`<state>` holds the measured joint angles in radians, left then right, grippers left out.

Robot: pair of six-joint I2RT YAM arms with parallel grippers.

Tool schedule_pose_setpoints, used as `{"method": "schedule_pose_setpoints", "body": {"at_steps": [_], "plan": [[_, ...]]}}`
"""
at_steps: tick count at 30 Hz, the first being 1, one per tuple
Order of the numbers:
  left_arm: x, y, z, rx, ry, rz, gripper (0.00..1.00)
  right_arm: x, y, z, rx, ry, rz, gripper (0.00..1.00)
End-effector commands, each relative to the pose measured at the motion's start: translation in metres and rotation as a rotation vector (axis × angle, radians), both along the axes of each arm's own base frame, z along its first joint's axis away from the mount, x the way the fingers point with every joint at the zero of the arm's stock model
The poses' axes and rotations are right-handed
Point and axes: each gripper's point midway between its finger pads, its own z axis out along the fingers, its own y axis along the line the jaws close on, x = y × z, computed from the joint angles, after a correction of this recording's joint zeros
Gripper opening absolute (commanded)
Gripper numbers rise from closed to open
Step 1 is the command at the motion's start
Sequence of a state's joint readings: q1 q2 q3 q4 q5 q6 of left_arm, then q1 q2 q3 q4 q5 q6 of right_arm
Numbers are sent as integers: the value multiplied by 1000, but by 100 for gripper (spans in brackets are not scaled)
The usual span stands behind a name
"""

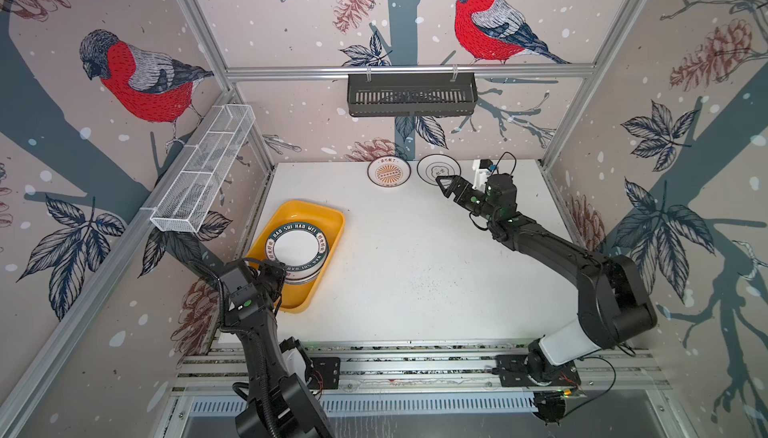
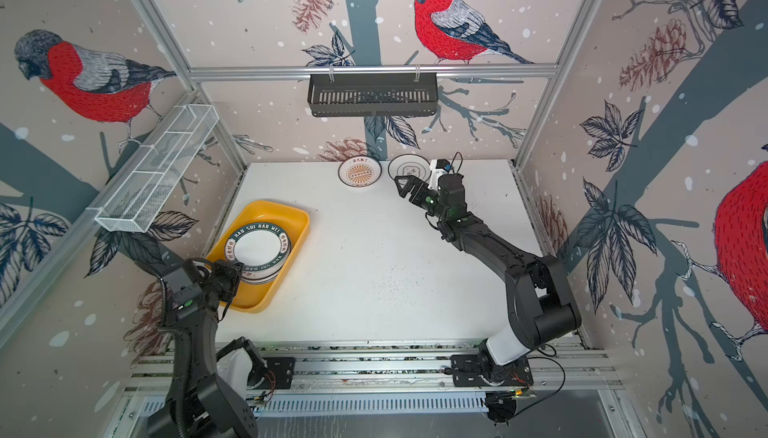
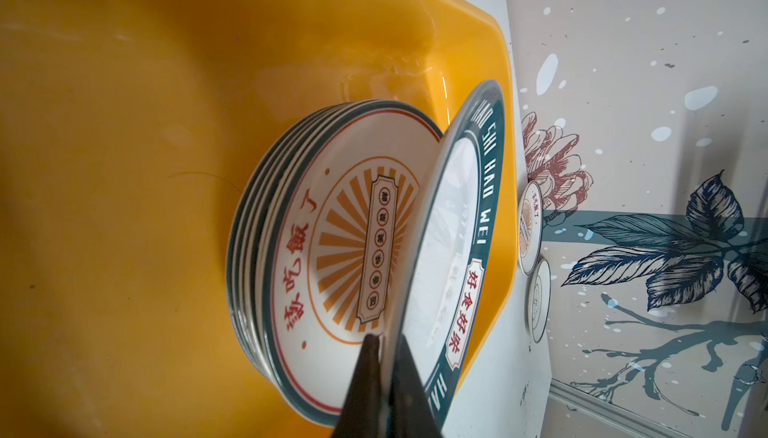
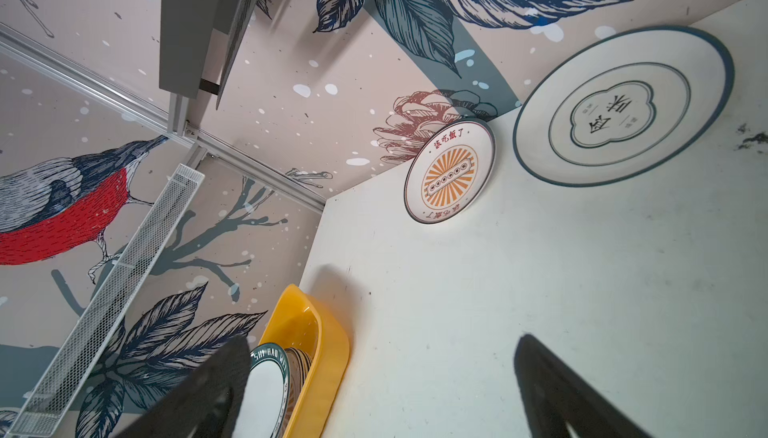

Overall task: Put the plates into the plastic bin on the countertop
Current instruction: 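Lower the green-rimmed plate onto the stack in the yellow bin with the left gripper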

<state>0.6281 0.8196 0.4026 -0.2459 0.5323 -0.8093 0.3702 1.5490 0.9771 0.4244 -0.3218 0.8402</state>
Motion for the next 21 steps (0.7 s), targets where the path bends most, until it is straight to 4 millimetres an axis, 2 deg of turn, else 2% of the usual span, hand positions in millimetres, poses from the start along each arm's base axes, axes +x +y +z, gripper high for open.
{"method": "schedule_pose_setpoints", "body": {"at_steps": [1, 17, 21], "plan": [[8, -1, 7, 16, -48, -45, 0, 2, -4, 4, 13, -14, -17, 99], [8, -4, -12, -3, -5, -76, 0, 6, -8, 1, 14, -9, -34, 99], [7, -4, -15, -1, 6, -79, 3, 7, -9, 0, 12, -4, -35, 99]]}}
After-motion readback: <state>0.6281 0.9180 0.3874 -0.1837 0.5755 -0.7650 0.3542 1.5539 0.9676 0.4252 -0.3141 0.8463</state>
